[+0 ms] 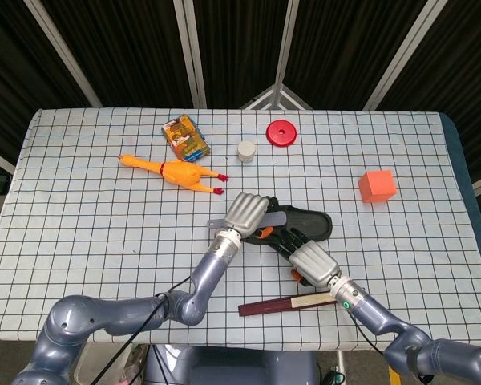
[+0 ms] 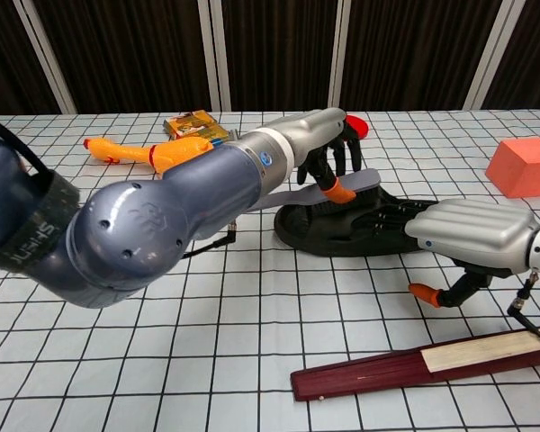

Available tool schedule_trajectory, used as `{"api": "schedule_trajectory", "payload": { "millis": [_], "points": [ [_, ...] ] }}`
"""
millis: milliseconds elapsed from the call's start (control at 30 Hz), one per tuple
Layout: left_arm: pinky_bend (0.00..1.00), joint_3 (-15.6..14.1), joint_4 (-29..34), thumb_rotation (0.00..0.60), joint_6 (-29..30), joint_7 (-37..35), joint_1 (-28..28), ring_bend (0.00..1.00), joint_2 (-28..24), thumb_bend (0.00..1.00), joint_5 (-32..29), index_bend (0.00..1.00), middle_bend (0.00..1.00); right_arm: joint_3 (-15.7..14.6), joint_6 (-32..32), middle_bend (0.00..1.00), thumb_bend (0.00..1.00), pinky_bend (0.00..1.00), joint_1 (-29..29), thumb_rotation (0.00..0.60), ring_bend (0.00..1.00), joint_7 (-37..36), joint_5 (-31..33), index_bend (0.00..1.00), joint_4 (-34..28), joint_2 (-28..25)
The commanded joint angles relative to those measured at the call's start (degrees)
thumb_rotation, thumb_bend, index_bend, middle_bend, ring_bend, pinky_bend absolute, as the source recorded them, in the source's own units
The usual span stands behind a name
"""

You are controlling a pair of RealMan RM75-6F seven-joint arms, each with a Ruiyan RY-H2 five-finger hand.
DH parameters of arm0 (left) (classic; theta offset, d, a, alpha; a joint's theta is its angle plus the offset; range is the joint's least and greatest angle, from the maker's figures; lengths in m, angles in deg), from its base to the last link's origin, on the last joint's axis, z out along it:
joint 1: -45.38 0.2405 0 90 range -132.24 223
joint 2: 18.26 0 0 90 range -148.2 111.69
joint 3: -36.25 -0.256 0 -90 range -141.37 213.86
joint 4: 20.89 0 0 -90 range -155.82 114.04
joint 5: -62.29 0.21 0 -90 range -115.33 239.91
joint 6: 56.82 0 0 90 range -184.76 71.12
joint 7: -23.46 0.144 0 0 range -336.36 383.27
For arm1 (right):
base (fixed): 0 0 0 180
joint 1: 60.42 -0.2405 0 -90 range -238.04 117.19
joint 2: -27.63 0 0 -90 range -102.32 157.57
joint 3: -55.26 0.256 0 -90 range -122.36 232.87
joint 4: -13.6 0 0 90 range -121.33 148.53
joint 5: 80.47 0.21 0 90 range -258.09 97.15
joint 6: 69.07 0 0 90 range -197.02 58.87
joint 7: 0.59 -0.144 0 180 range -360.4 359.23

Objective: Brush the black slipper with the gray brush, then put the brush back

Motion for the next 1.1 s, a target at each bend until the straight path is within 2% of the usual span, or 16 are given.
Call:
{"api": "schedule_trajectory", "payload": {
  "millis": [33,200,300,400,600,867,967,1100],
  "points": [
    [0.59,0.5,-5.6,0.600,-1.1,-4.3,-1.3,0.51,3.6,0.52,3.1,0.58,0.63,-0.1,-0.3,0.00,0.55,0.04,0.1,0.600,0.00,-0.3,-0.1,0.00,0.0,-0.3],
    [0.59,1.0,-8.8,0.600,-1.4,-6.2,-1.9,0.51,5.5,0.52,4.8,0.58,0.63,-0.5,-0.9,0.00,0.55,0.04,0.3,0.600,0.00,-0.9,-0.8,0.00,0.1,-0.4],
    [0.59,0.7,-8.1,0.600,-0.2,-6.9,-1.3,0.51,5.3,0.53,6.4,0.58,0.63,-0.7,-1.0,0.00,0.55,0.04,0.3,0.600,0.00,-0.8,-0.9,0.00,0.2,-0.4],
    [0.59,0.3,-5.7,0.600,-1.0,-4.7,-0.4,0.51,4.0,0.53,5.5,0.59,0.64,-0.7,-1.2,0.00,0.55,0.04,0.3,0.600,0.00,-0.6,-0.9,0.00,0.1,-0.4],
    [0.59,-0.3,2.9,0.600,-1.3,5.5,1.6,0.51,-0.9,0.53,-2.0,0.59,0.64,-0.6,-1.5,0.00,0.55,0.04,0.4,0.600,0.00,0.0,-0.7,0.00,-0.7,-0.6],
    [0.59,-0.8,15.9,0.600,4.1,22.8,2.3,0.51,-8.1,0.53,-19.7,0.59,0.64,-0.6,-1.4,0.00,0.55,0.04,0.5,0.600,0.00,1.2,-0.3,0.00,-1.4,-0.3],
    [0.59,-0.2,19.8,0.600,5.5,25.0,2.4,0.51,-10.4,0.53,-23.8,0.59,0.64,-0.6,-1.4,0.00,0.55,0.04,0.5,0.600,0.00,1.7,-0.1,0.00,-1.6,-0.1],
    [0.59,0.1,23.9,0.600,6.6,25.1,3.0,0.51,-13.2,0.53,-24.6,0.59,0.64,-0.5,-1.2,0.00,0.55,0.04,0.5,0.600,0.00,2.5,0.3,0.00,-1.8,0.1]
  ]
}}
